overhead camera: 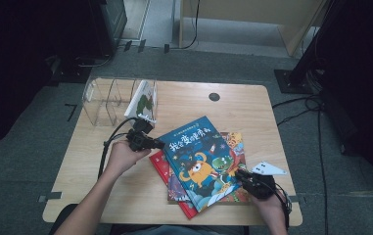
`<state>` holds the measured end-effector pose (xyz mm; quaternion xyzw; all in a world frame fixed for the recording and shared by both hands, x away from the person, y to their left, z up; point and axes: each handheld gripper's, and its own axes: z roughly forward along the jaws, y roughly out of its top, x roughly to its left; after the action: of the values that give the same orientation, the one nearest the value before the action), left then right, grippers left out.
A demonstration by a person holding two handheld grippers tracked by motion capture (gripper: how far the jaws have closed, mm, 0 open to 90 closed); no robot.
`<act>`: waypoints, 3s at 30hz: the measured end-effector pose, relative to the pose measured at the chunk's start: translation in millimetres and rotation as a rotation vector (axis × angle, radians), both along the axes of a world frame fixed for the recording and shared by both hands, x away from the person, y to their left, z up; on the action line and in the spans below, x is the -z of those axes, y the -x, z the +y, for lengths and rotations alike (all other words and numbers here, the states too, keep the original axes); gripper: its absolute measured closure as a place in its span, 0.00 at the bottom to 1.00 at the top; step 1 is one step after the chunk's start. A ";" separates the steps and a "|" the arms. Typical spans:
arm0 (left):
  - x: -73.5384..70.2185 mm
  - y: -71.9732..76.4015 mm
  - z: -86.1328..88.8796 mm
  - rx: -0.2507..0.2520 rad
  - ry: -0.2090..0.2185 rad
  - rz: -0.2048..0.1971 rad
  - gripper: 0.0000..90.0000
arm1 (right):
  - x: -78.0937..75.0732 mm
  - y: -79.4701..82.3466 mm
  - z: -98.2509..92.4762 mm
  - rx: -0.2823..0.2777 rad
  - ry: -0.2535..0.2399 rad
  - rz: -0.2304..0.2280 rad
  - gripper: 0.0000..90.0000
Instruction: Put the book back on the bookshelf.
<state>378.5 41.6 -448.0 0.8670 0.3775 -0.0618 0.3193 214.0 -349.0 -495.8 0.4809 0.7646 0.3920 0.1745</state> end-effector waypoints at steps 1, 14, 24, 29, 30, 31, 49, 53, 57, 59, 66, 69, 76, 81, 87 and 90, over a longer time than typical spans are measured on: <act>-0.1 0.1 1.2 -0.002 -0.002 -0.012 0.88 | 0.1 1.3 -0.8 0.001 -0.002 0.001 0.89; -4.3 -5.8 18.8 -0.051 0.024 -0.050 0.89 | -0.8 16.7 -11.1 0.024 0.016 0.013 0.99; -2.9 -9.8 21.7 -0.074 0.042 -0.049 0.91 | 2.8 27.5 -16.0 0.023 0.034 0.055 1.00; -2.2 -10.4 22.1 -0.087 0.035 -0.052 0.91 | 3.9 25.9 -19.7 0.028 0.022 0.051 1.00; -2.5 -10.0 21.8 -0.089 0.032 -0.056 0.91 | 3.9 25.5 -20.5 0.038 0.023 0.050 1.00; -2.9 -9.9 21.6 -0.094 0.031 -0.059 0.92 | 3.9 24.8 -21.2 0.041 0.023 0.052 1.00; 6.6 -10.2 38.8 -0.191 -0.004 -0.058 0.94 | 5.6 -1.3 -29.9 0.062 -0.019 0.062 1.00; 9.7 -8.0 41.3 -0.198 -0.009 -0.054 0.93 | 5.7 -9.1 -30.4 0.065 -0.016 0.059 1.00; 13.1 -6.3 44.2 -0.203 -0.023 -0.055 0.92 | 5.9 -17.6 -30.7 0.066 -0.013 0.062 1.00; 13.7 -5.4 46.4 -0.216 -0.027 -0.064 0.92 | 6.3 -24.4 -30.7 0.063 -0.005 0.059 1.00; 19.8 -3.4 53.3 -0.245 -0.047 -0.073 0.92 | 6.3 -44.9 -31.0 0.040 0.001 0.042 1.00; 24.3 -4.1 53.0 -0.246 -0.058 -0.068 0.91 | 6.5 -52.8 -31.2 0.032 -0.004 0.041 1.00; 35.9 -5.8 49.9 -0.247 -0.089 -0.049 0.92 | 6.0 -63.5 -29.5 0.033 -0.004 0.044 1.00; 36.6 -2.1 47.7 -0.241 -0.085 -0.037 0.98 | 6.2 -64.9 -30.8 0.044 -0.018 0.051 1.00; 36.8 3.6 48.7 -0.224 -0.053 -0.001 0.99 | 6.7 -66.1 -32.5 0.048 -0.027 0.054 1.00; 35.3 8.8 49.0 -0.209 -0.014 0.009 1.00 | 7.0 -67.0 -33.4 0.050 -0.030 0.059 1.00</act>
<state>369.7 90.6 -483.2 0.8249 0.4675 -0.0292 0.3164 280.9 -382.4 -502.8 0.5137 0.7511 0.3848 0.1543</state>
